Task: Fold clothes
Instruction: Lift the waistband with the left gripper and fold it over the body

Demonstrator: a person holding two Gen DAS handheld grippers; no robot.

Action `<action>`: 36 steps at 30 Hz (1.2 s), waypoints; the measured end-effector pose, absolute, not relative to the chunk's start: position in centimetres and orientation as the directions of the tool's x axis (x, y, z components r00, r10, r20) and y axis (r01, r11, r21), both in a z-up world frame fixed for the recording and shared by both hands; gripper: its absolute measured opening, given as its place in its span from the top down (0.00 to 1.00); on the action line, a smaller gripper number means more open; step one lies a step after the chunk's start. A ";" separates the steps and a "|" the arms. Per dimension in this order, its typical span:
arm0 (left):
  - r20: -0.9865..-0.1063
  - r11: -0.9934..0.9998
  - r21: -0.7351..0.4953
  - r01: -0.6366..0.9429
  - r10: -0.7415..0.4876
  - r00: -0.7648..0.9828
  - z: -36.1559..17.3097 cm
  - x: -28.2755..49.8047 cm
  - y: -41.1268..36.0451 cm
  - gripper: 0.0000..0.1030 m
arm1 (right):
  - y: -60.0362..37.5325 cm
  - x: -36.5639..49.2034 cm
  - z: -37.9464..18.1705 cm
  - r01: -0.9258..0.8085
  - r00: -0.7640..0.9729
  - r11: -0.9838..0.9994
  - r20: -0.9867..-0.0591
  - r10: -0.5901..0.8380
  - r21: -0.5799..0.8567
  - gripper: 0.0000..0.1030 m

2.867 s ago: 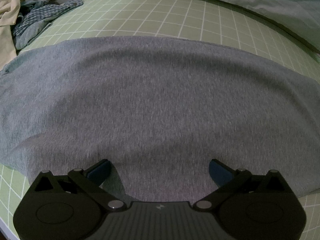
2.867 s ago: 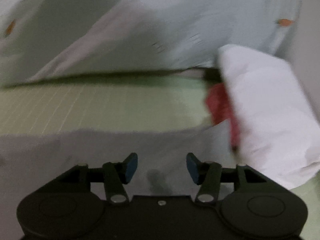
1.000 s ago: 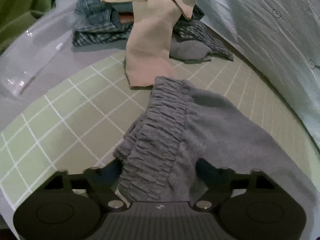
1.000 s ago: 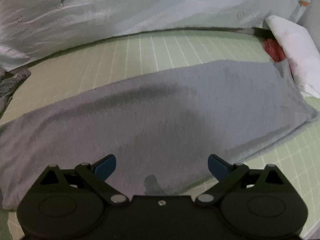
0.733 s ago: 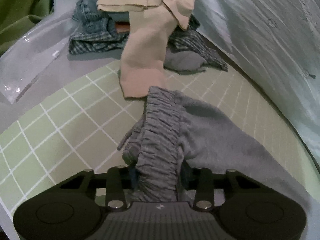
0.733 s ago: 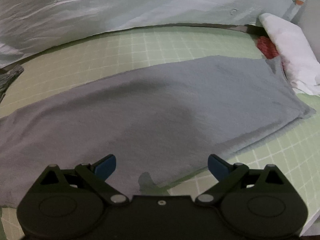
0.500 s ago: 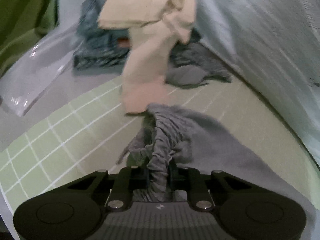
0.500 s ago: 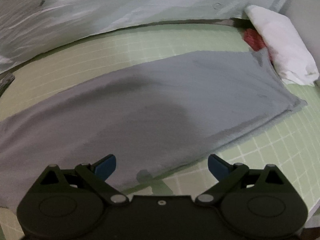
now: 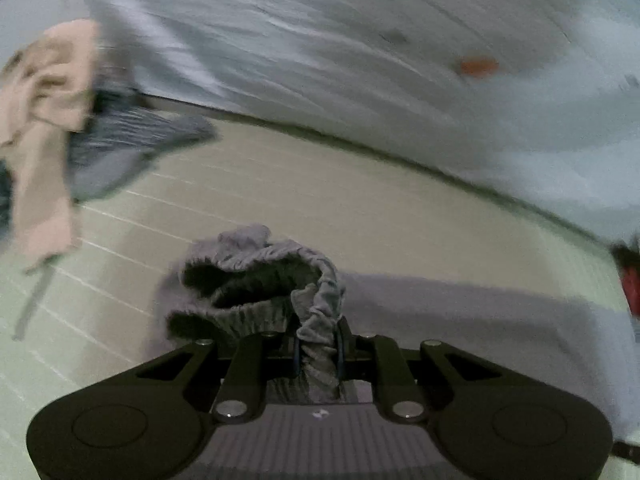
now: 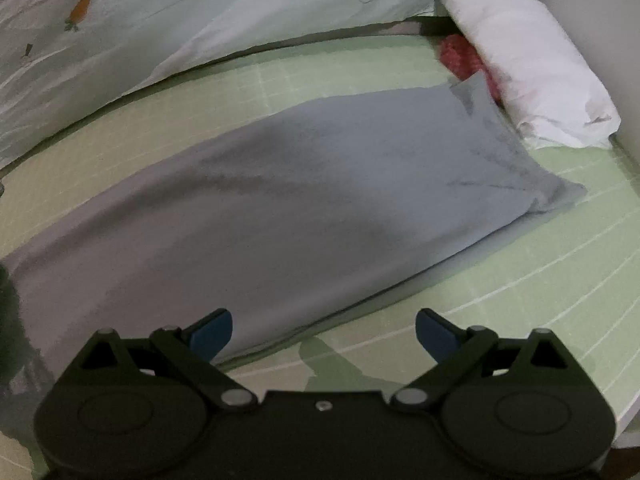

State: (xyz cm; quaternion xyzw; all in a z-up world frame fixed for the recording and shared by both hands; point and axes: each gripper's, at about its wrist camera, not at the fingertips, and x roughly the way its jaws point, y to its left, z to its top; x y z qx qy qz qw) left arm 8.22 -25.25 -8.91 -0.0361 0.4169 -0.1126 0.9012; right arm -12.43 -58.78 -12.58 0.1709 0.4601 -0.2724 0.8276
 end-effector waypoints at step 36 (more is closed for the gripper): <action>-0.812 0.994 -0.066 0.084 -0.102 0.575 -10.5 7.9 -29.1 0.15 | -65.2 -9.6 -14.6 0.529 0.429 0.847 -0.877 -0.215 0.052 0.04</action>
